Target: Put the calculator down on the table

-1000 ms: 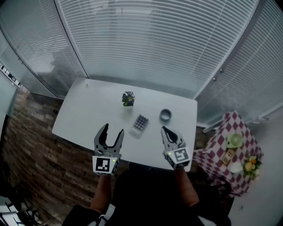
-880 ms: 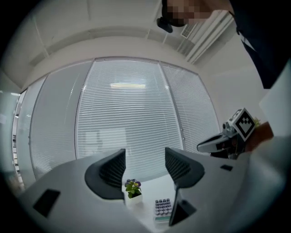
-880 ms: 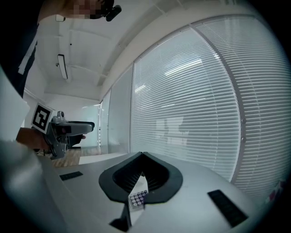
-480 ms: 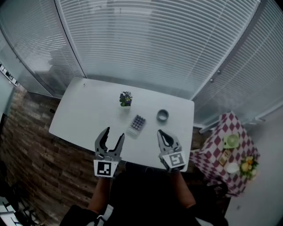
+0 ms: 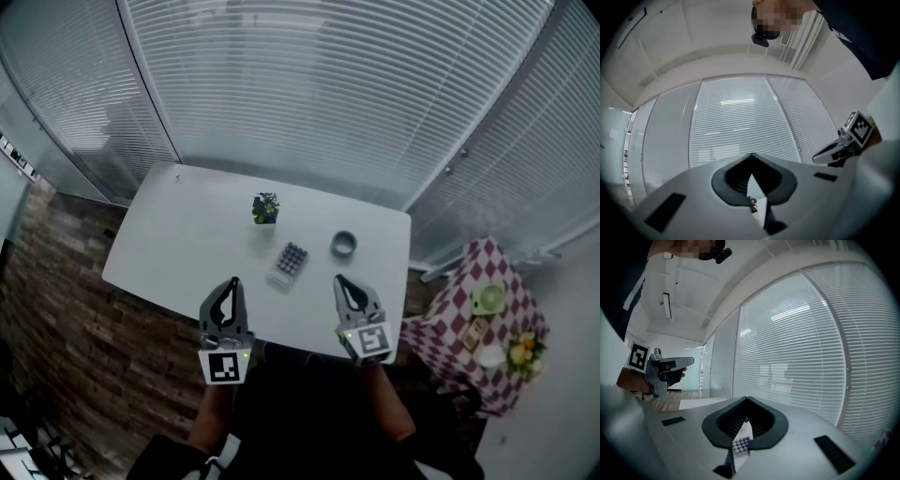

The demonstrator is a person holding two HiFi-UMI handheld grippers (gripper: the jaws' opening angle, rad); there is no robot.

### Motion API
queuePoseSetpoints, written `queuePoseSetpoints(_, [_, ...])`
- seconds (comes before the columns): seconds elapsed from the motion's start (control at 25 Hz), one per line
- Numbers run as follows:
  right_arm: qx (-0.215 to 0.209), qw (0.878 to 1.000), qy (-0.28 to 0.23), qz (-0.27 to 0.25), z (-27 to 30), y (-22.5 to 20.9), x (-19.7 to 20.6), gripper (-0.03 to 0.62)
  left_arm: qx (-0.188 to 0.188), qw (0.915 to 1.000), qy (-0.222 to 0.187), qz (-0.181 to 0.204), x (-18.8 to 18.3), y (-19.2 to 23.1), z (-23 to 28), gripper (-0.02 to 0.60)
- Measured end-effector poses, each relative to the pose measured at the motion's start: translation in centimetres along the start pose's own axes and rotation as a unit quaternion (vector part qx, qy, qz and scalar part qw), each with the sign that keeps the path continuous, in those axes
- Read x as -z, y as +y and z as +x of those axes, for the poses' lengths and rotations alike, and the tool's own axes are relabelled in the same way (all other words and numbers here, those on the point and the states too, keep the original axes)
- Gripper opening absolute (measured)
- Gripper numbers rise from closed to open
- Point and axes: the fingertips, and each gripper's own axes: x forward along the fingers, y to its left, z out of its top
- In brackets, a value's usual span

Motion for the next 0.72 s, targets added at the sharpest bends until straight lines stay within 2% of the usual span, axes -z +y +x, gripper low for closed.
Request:
queuePoseSetpoints(0.2, [0.008,1.000,-0.011,-0.010,-0.1,-0.1,-0.5,0.006,0.005,1.0000,0.000,-0.006,0.1,0.3,0.2,0.006])
queuePoseSetpoints(0.4, [0.015,0.999,0.005,-0.037,-0.4,-0.7,-0.4,0.006,0.004,0.9999,0.002,-0.012,0.6,0.2,0.4,0.006])
queuePoseSetpoints(0.52, [0.044,0.998,-0.021,-0.028,-0.8,-1.5,-1.7,0.006,0.002,0.9998,-0.003,-0.020,0.4,-0.1,0.7,0.006])
queuePoseSetpoints(0.72, [0.049,0.998,-0.037,-0.009,-0.9,-2.1,-1.9,0.005,0.016,0.9995,0.000,-0.027,0.8,-0.2,0.9,0.006])
